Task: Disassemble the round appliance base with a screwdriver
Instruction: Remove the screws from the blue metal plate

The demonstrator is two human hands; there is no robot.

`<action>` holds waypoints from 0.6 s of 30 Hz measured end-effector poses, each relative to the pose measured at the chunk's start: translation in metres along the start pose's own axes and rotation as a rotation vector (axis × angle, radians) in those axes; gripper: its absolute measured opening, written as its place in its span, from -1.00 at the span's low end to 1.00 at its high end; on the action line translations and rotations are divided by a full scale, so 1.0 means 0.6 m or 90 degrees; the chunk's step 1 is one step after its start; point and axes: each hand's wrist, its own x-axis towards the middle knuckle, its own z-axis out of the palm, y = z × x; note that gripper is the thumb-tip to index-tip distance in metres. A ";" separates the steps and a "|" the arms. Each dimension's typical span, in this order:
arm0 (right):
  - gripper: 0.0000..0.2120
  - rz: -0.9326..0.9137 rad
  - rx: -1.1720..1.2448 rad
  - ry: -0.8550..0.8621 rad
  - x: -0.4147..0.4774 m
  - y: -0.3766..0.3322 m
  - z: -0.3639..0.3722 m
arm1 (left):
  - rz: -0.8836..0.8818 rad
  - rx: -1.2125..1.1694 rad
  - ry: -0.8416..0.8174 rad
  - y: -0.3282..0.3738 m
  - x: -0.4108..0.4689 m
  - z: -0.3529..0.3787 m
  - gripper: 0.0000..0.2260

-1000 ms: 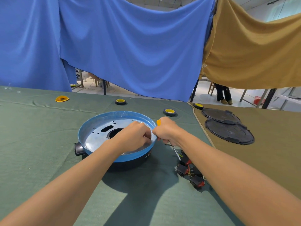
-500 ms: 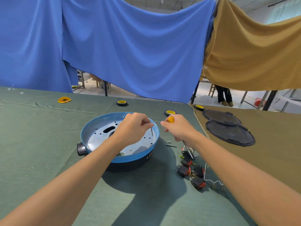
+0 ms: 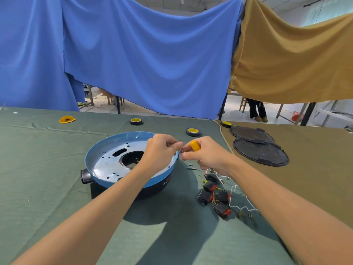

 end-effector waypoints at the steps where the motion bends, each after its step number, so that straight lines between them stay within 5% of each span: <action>1: -0.86 0.002 -0.031 0.005 0.003 0.004 0.000 | 0.002 0.022 -0.007 -0.001 -0.001 0.003 -0.76; 8: -0.88 0.030 -0.453 0.036 0.029 0.061 -0.004 | -0.030 0.244 -0.092 -0.036 -0.005 -0.004 -0.56; 18: -0.87 0.039 -0.594 0.106 0.047 0.065 0.047 | -0.020 0.327 -0.158 -0.032 -0.023 -0.029 -0.52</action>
